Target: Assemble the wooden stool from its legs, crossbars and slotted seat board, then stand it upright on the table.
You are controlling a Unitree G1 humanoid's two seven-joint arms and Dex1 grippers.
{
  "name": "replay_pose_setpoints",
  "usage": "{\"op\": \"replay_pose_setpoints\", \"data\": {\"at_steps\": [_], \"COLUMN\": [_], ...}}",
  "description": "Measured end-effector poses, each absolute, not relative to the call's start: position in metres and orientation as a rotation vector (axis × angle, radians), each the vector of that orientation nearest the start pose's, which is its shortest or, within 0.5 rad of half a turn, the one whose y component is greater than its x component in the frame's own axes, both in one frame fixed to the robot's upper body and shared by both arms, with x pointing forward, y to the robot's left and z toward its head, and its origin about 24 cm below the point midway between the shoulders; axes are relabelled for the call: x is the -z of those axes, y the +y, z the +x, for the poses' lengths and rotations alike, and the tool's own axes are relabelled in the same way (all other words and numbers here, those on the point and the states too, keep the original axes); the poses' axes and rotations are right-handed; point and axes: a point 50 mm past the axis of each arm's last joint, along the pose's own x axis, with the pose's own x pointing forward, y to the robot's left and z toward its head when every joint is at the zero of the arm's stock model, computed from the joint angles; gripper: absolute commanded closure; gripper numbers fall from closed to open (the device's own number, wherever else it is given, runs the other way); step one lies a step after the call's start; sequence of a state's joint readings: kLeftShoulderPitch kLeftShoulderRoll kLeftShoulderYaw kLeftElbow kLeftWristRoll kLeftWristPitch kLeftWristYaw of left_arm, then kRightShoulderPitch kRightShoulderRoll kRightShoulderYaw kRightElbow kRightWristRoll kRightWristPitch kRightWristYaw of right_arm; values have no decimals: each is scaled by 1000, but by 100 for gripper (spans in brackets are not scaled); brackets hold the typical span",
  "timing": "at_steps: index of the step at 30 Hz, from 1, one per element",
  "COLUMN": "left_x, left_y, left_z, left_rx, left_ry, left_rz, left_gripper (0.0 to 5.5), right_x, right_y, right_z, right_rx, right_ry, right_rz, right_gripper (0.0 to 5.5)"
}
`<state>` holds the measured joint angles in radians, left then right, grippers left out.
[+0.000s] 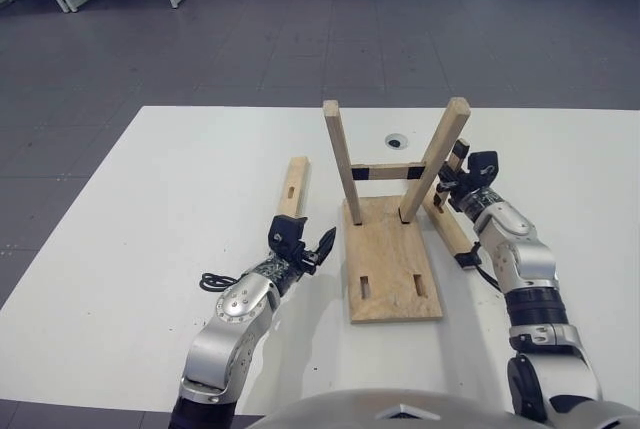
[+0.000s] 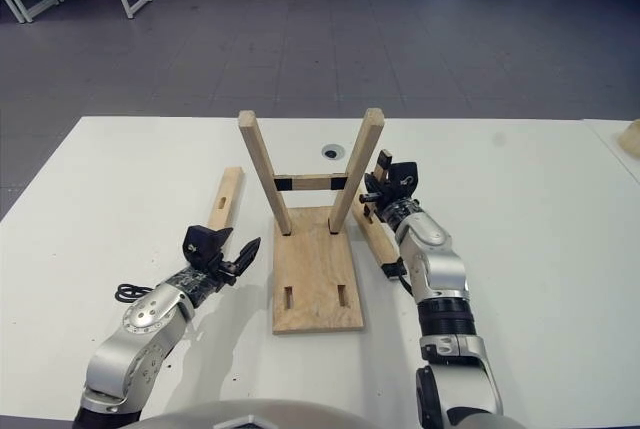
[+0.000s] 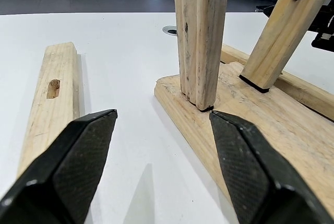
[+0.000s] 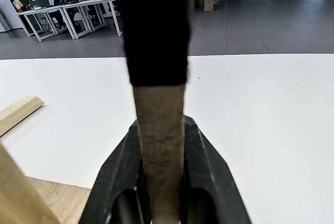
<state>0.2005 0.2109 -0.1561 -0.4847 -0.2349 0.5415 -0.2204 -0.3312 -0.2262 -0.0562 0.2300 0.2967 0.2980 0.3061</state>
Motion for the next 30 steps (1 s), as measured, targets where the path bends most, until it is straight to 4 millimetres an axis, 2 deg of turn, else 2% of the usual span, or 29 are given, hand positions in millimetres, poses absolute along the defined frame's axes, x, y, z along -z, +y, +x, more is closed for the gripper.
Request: {"op": "replay_pose_setpoints", "data": {"at_steps": [15, 19, 25, 30], "left_x": [-55, -54, -55, -56], "left_y": [130, 130, 129, 130], "left_z": [201, 201, 203, 203], "left_rx": [427, 427, 428, 428], "left_ry": [291, 295, 289, 287], "left_rz": [-45, -45, -44, -44], "left_gripper": [221, 221, 221, 221], "right_x": [-70, -63, -58, -54], "right_y": [-171, -170, -172, -174], "right_z": [298, 294, 294, 304], "right_rx": [-290, -288, -284, -292], "right_ry": [182, 199, 186, 191], "right_rz": [118, 132, 135, 114], "right_gripper": [510, 510, 510, 510]}}
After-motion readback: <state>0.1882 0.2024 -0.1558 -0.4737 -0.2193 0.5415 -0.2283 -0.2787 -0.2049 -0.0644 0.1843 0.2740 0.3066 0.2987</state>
